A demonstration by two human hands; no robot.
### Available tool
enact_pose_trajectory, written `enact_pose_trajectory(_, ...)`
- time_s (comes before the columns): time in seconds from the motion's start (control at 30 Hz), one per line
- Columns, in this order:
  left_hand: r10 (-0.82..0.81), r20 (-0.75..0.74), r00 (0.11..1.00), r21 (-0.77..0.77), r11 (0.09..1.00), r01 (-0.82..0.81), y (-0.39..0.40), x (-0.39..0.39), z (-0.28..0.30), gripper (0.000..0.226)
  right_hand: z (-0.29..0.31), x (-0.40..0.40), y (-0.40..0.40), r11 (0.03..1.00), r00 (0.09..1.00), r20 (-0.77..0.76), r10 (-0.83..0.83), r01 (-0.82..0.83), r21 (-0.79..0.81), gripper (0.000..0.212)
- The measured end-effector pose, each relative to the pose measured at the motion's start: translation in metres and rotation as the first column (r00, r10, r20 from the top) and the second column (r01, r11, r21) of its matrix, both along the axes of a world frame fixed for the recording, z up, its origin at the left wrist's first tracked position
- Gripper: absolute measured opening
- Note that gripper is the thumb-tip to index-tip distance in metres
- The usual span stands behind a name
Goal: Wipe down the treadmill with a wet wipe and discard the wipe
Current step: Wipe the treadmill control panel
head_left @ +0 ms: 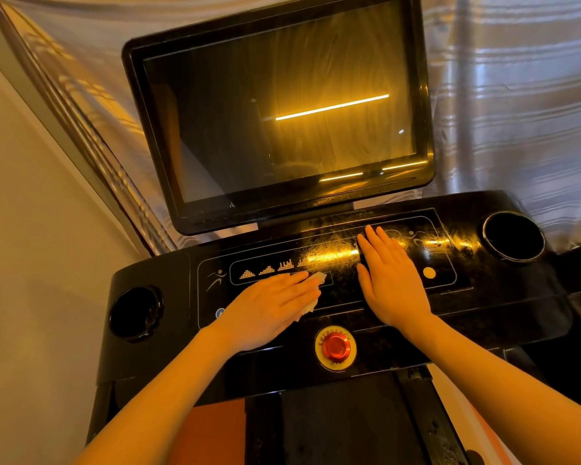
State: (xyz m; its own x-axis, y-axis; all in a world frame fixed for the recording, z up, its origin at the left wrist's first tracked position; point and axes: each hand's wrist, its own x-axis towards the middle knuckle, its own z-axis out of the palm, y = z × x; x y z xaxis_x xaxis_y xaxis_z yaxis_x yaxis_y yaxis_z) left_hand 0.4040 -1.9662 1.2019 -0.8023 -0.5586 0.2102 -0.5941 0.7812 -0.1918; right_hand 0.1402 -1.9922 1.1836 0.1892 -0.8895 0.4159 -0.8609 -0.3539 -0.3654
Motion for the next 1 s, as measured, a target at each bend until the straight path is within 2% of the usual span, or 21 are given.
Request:
enact_pose_trajectory(0.07,0.057,0.017,0.998,-0.03,0.998,-0.056,-0.01,-0.003,0.006,0.058,-0.001,0.0,0.0,1.0,1.0,-0.004,0.001,-0.001,-0.002,0.052)
enact_pose_trajectory(0.13,0.142,-0.029,0.99,-0.053,0.988,-0.143,-0.019,-0.01,0.014,0.058,0.0,0.0,-0.001,1.0,1.0,-0.008,0.0,0.0,-0.002,0.053)
enact_pose_trajectory(0.23,0.216,-0.128,0.968,0.024,0.976,-0.215,-0.022,-0.018,0.014,0.052,0.001,0.0,0.0,1.0,1.0,-0.015,0.0,0.0,0.001,0.053)
enact_pose_trajectory(0.3,0.189,-0.129,0.973,0.002,0.982,-0.19,-0.012,-0.018,0.008,0.05,0.001,0.0,0.0,1.0,1.0,-0.017,0.002,-0.002,0.003,0.053)
enact_pose_trajectory(0.4,0.091,-0.045,0.995,-0.041,0.995,-0.093,0.005,-0.014,-0.003,0.052,0.001,0.0,0.001,1.0,1.0,-0.015,0.002,-0.002,-0.005,0.053)
enact_pose_trajectory(0.57,0.188,-0.09,0.978,-0.061,0.979,-0.194,-0.01,-0.02,0.003,0.056,0.001,0.001,0.001,1.0,1.0,-0.013,-0.002,0.002,-0.007,0.053)
enact_pose_trajectory(0.63,0.156,-0.088,0.984,-0.028,0.987,-0.159,-0.003,-0.025,-0.001,0.055,0.001,0.0,0.0,1.0,1.0,-0.018,-0.004,0.004,-0.009,0.053)
enact_pose_trajectory(0.73,0.048,0.04,0.998,-0.051,0.998,-0.046,0.013,-0.024,-0.009,0.053,0.0,0.001,0.0,1.0,1.0,-0.024,-0.004,0.004,-0.016,0.053)
enact_pose_trajectory(0.8,0.087,0.096,0.992,-0.077,0.994,-0.079,0.009,-0.024,-0.004,0.053,0.0,0.001,0.0,1.0,1.0,-0.026,-0.006,0.005,-0.019,0.053)
enact_pose_trajectory(0.93,0.274,0.014,0.962,-0.057,0.96,-0.273,-0.001,-0.031,-0.001,0.049,0.001,0.001,0.001,1.0,1.0,-0.026,-0.007,0.007,-0.016,0.053)
enact_pose_trajectory(1.0,0.228,0.016,0.974,-0.067,0.972,-0.226,0.005,-0.032,-0.008,0.048,0.0,0.001,0.001,1.0,0.999,-0.032,-0.005,0.005,-0.017,0.053)
